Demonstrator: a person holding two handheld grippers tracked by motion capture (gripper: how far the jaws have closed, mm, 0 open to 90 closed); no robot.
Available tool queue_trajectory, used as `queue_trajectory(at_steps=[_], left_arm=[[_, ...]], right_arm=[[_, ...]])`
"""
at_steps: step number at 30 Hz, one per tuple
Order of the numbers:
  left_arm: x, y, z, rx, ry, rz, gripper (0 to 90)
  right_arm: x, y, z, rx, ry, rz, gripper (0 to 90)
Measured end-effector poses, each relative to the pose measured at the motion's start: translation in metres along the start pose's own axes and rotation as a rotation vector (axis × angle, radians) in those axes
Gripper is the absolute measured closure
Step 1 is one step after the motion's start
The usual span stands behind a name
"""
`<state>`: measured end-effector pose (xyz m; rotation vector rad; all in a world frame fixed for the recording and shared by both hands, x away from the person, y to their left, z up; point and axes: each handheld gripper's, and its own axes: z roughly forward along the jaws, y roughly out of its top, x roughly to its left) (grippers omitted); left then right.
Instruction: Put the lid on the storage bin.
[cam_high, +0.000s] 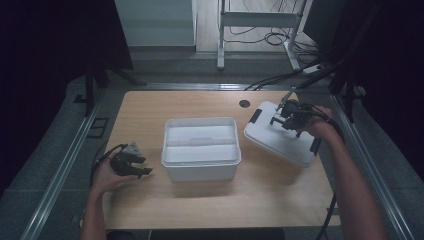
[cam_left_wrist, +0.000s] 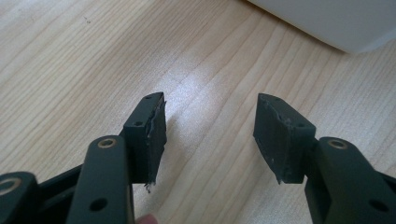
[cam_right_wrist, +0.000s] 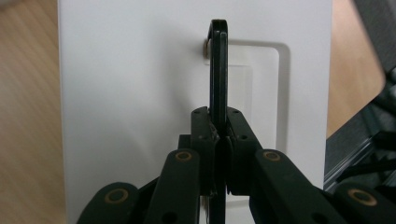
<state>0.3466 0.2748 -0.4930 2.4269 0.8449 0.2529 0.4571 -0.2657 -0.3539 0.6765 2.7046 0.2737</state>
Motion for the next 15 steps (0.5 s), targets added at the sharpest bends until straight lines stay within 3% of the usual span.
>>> queue_trajectory(at_steps=[7,15], left_arm=[[-0.002,0.0,-0.002,-0.016,0.001,-0.001,44.3],[-0.002,0.001,-0.002,-0.012,-0.001,-0.001,44.3]], right_arm=[[0.007,0.016,-0.05,-0.086,-0.02,-0.043,83.9],[0.019,0.033,-0.083,-0.136,-0.037,-0.108,83.8]])
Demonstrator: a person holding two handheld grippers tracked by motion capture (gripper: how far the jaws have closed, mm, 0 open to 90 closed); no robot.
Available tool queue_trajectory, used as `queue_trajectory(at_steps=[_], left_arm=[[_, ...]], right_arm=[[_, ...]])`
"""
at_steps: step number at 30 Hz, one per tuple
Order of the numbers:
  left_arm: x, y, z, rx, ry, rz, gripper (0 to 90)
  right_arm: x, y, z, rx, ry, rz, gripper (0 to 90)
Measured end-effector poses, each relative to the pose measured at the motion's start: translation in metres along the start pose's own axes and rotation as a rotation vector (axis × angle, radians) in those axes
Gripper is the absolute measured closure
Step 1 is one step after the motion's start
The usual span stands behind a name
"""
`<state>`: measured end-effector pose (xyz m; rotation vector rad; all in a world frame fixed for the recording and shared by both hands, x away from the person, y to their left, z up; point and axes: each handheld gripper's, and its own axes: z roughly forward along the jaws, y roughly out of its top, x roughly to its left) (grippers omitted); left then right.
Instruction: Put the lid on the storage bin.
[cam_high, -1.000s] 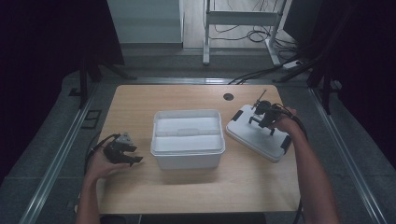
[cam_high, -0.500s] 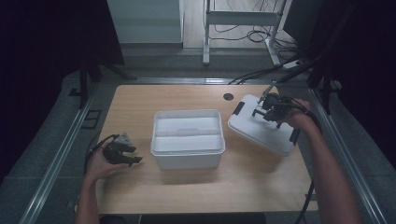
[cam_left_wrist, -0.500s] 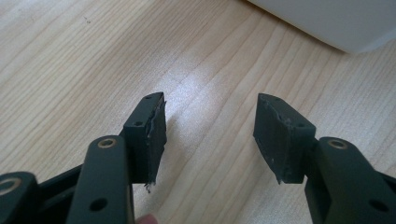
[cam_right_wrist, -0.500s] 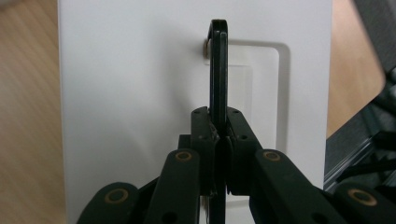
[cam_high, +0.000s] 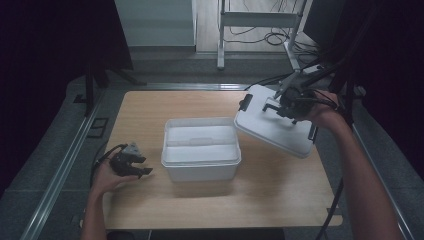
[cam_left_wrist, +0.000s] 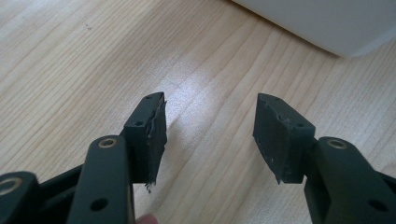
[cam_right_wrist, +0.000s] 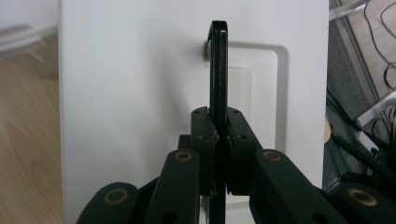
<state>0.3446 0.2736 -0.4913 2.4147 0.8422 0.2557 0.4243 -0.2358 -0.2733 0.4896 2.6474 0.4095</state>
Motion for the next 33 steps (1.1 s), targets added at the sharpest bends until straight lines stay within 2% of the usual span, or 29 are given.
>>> queue_trajectory(at_steps=[6,14,17,23,27,33], left_arm=[[-0.001,0.001,0.002,0.007,0.001,0.005,44.3],[-0.003,0.002,0.005,0.013,-0.002,0.01,44.3],[-0.004,0.003,0.005,0.006,-0.016,0.008,44.3],[-0.006,0.005,0.009,0.042,-0.008,0.025,44.3],[-0.006,0.006,0.009,0.043,-0.01,0.029,44.2],[-0.007,0.005,0.008,0.032,-0.014,0.027,44.2]], right_arm=[[0.006,0.015,-0.005,-0.025,0.001,-0.033,83.8],[0.015,0.035,0.005,-0.071,0.048,-0.061,83.7],[0.019,0.044,0.01,-0.078,0.055,-0.073,83.8],[0.029,0.065,0.015,-0.103,0.082,-0.117,83.8],[0.036,0.08,0.018,-0.117,0.09,-0.148,83.8],[0.047,0.098,0.023,-0.151,0.127,-0.182,83.8]])
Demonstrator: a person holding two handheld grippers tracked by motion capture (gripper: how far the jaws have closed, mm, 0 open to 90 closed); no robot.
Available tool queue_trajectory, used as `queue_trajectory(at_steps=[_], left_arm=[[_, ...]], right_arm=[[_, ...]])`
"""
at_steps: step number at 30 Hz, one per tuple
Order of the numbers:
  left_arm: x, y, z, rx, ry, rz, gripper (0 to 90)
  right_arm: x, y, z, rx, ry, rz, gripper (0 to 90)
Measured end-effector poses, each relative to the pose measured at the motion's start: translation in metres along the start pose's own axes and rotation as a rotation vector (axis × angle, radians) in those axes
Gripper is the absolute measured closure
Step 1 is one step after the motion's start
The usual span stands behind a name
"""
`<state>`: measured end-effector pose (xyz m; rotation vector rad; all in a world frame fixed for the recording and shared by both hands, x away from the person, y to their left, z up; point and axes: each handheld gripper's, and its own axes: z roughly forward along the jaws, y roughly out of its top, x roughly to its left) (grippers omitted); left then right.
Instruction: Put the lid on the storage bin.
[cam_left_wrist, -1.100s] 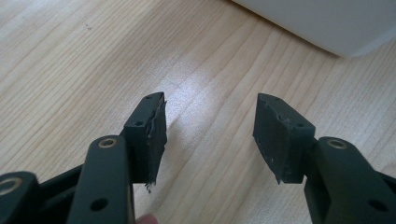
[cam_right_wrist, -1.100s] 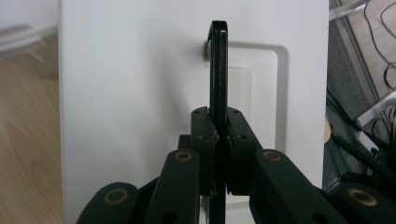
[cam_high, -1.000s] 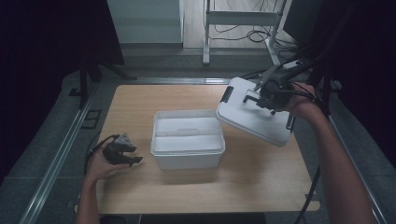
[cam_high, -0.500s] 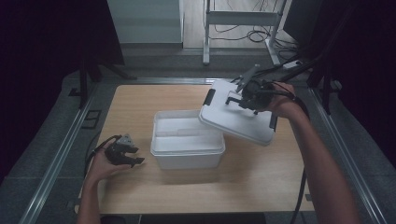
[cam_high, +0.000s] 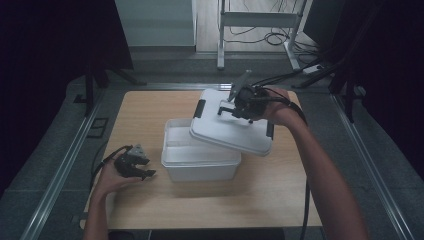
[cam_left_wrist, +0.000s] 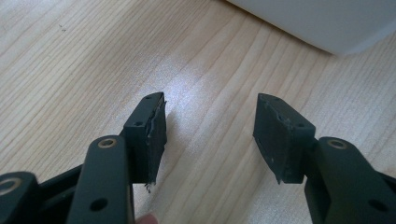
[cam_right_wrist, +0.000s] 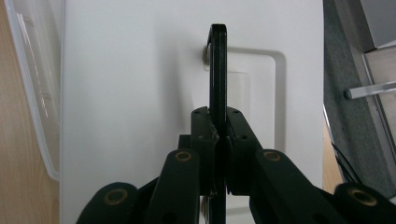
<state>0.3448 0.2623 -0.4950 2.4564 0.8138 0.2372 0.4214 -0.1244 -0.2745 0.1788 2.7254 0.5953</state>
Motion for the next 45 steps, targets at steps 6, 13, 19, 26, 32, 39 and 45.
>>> queue_trajectory(at_steps=[6,13,19,26,32,39,45], left_arm=[[0.0,0.0,-0.001,-0.006,0.0,0.001,44.0],[-0.001,0.0,-0.001,-0.01,-0.003,0.001,44.0],[-0.001,0.0,-0.001,-0.01,-0.006,0.003,44.0],[0.0,-0.001,0.0,-0.009,-0.01,-0.001,44.1],[0.0,-0.001,0.001,-0.005,-0.011,0.001,44.0],[0.0,-0.002,0.001,-0.006,-0.015,-0.001,44.1],[0.001,-0.002,0.001,-0.001,-0.018,0.003,44.1]], right_arm=[[0.006,0.016,0.011,-0.01,0.021,-0.029,83.8],[0.01,0.03,0.018,-0.029,0.05,-0.06,83.8],[0.013,0.038,0.027,-0.03,0.067,-0.072,83.8],[0.017,0.049,0.036,-0.035,0.088,-0.101,83.8],[0.022,0.057,0.042,-0.033,0.103,-0.126,83.8],[0.028,0.065,0.051,-0.031,0.123,-0.15,83.8],[0.034,0.067,0.056,-0.031,0.141,-0.168,83.8]])
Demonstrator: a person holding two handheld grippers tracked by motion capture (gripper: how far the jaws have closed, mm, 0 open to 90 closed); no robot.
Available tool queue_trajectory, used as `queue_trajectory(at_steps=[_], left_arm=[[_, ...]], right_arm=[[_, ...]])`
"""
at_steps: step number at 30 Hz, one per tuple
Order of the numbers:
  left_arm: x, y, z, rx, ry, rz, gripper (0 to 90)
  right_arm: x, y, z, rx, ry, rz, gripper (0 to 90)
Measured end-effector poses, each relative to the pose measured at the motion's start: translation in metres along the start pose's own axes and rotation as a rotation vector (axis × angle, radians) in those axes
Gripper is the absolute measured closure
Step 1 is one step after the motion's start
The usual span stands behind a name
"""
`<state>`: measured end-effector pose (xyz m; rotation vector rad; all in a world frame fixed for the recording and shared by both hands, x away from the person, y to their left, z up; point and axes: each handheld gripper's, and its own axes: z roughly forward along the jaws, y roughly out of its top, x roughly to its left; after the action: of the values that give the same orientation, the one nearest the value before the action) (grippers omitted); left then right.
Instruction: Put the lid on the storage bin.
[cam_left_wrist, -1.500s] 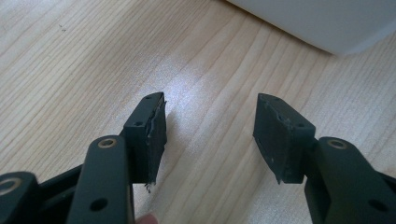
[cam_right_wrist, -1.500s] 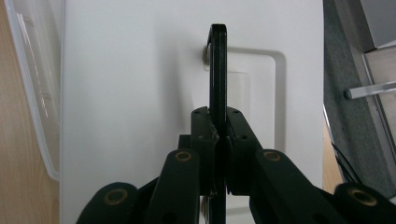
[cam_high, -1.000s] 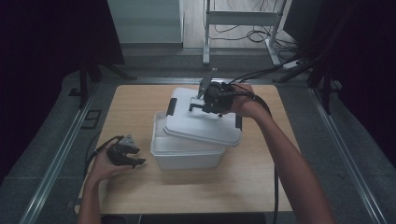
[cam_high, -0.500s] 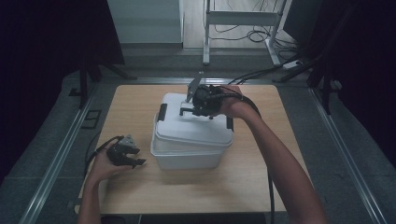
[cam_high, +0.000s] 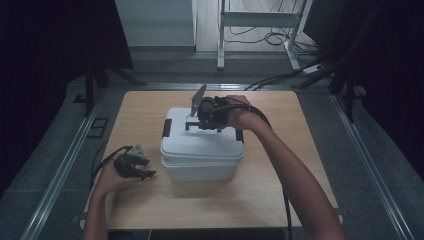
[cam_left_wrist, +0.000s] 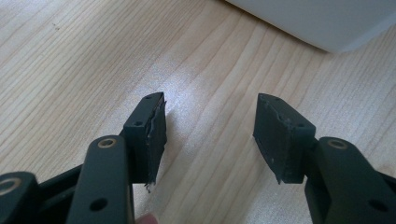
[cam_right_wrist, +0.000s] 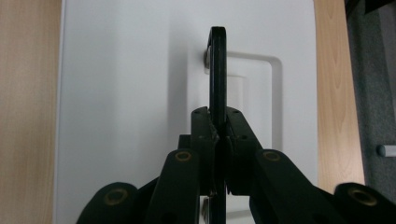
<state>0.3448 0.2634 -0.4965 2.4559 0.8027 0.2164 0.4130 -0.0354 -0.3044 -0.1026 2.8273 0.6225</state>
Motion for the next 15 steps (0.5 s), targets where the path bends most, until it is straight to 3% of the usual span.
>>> queue_trajectory(at_steps=[15], left_arm=[[0.0,0.0,0.002,0.012,-0.003,0.004,44.0]], right_arm=[[0.012,0.002,0.016,0.007,0.028,-0.024,83.6]])
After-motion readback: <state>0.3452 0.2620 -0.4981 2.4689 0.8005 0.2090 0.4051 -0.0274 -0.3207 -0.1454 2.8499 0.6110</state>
